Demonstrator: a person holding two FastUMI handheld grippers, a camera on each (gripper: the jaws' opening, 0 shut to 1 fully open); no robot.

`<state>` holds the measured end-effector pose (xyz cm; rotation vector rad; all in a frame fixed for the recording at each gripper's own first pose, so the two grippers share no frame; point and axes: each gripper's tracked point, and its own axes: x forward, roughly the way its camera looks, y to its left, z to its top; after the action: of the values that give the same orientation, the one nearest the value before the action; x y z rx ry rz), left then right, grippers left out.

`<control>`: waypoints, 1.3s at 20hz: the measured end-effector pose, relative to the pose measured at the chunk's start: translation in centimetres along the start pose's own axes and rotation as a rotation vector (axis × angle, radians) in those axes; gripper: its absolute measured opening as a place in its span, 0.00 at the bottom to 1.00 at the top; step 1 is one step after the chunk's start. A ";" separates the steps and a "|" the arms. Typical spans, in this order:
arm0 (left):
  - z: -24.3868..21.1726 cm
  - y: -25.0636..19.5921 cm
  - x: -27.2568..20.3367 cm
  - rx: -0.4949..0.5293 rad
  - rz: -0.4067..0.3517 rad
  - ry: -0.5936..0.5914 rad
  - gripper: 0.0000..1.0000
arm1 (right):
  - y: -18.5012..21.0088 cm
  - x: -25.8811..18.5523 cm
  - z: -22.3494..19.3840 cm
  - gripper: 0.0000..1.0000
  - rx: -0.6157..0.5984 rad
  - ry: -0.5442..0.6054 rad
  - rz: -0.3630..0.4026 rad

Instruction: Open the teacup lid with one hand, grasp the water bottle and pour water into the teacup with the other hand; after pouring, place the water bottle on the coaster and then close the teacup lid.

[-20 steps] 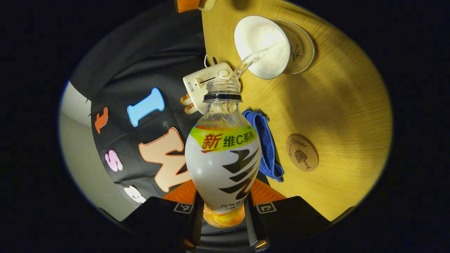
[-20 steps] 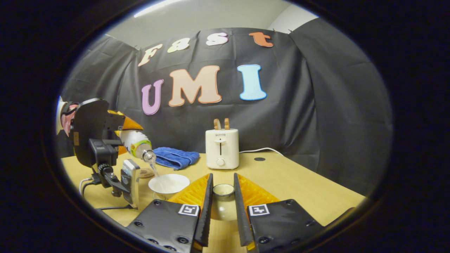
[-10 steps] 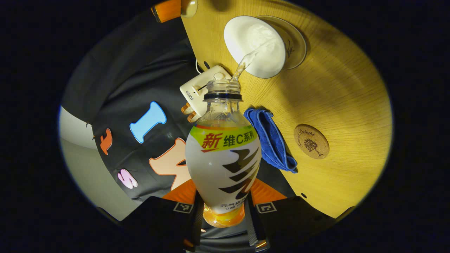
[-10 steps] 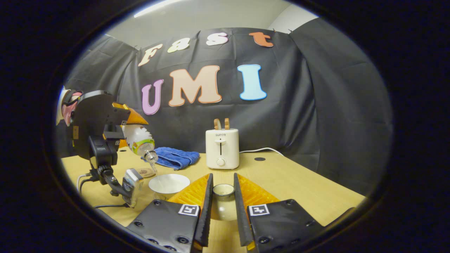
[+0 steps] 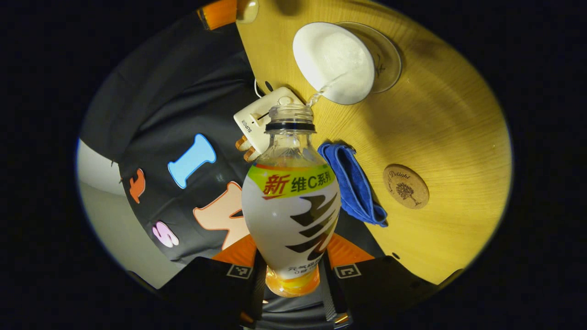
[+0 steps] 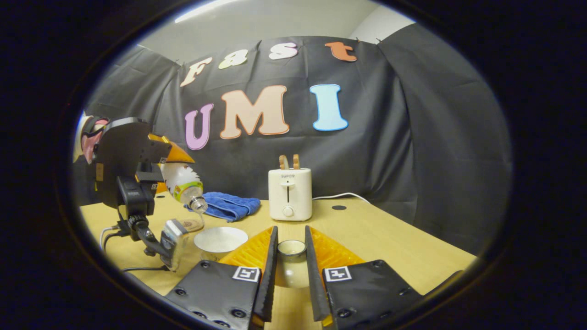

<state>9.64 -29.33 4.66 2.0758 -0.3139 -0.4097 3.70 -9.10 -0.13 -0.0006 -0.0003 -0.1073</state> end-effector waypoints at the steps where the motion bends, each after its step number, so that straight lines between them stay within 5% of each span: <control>1: 0.0 -0.3 0.1 -0.048 0.002 -0.005 0.49 | 0.0 0.0 0.0 0.35 0.000 0.000 0.000; 5: -0.2 -2.9 -0.1 -0.375 -0.032 -0.024 0.50 | 0.0 0.0 0.0 0.35 0.000 -0.001 0.000; 11: -1.6 -5.8 -1.0 -1.025 -0.069 -0.039 0.48 | 0.0 -0.1 0.0 0.35 0.000 -0.003 0.000; 17: -1.7 -4.2 -1.6 -1.630 -0.056 -0.137 0.48 | 0.1 0.0 0.0 0.35 0.000 -0.004 0.001; 26: -3.9 -3.1 1.4 -2.109 0.090 -0.237 0.48 | 0.1 0.0 0.0 0.37 -0.001 -0.002 0.001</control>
<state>12.69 -25.29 3.60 -0.0471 0.0094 -0.5231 3.69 -9.02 -0.11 -0.0014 -0.0025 -0.1067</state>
